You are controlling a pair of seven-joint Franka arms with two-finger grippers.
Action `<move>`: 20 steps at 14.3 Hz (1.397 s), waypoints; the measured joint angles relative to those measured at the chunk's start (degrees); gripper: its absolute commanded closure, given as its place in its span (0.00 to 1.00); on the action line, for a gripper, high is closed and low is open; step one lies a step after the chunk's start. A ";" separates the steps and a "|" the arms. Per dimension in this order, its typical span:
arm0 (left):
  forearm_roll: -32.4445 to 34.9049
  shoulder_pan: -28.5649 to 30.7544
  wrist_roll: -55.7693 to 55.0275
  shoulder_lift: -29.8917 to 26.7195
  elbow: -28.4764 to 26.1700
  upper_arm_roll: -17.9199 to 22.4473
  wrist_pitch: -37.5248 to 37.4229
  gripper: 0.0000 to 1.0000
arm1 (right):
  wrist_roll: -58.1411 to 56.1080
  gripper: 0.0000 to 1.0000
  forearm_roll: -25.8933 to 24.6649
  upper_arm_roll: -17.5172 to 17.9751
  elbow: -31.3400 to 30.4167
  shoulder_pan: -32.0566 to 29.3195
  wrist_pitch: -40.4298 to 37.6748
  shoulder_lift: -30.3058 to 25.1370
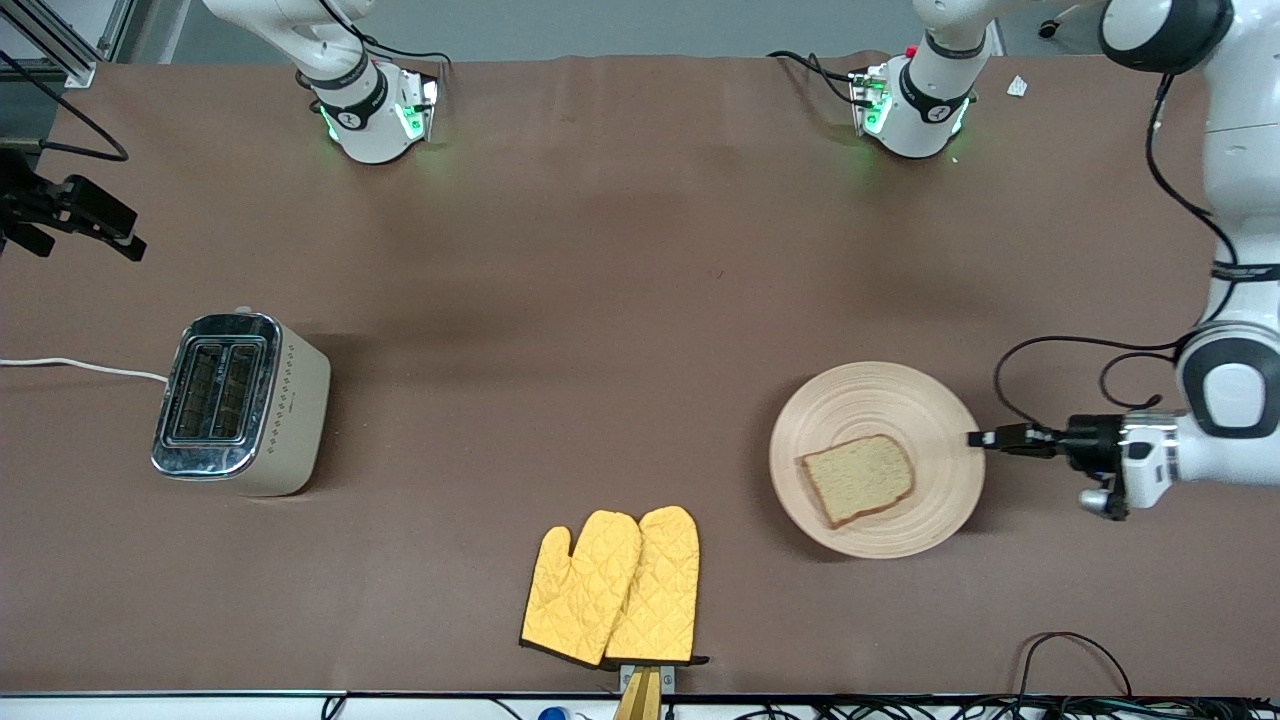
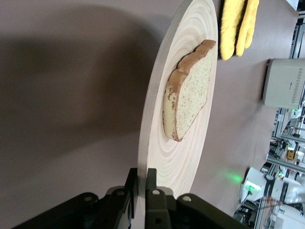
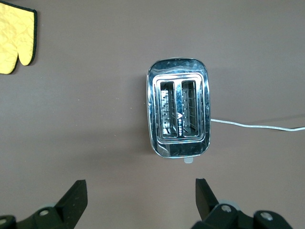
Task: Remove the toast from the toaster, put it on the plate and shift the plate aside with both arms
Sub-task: 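Slide the wooden plate with the left gripper toward the left arm, then open the left gripper and withdraw it from the plate rim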
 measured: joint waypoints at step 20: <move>11.64 -2.82 -17.88 -12.33 6.29 -1.85 -2.21 0.00 | 0.05 0.00 -0.03 -0.38 0.79 0.69 0.02 0.03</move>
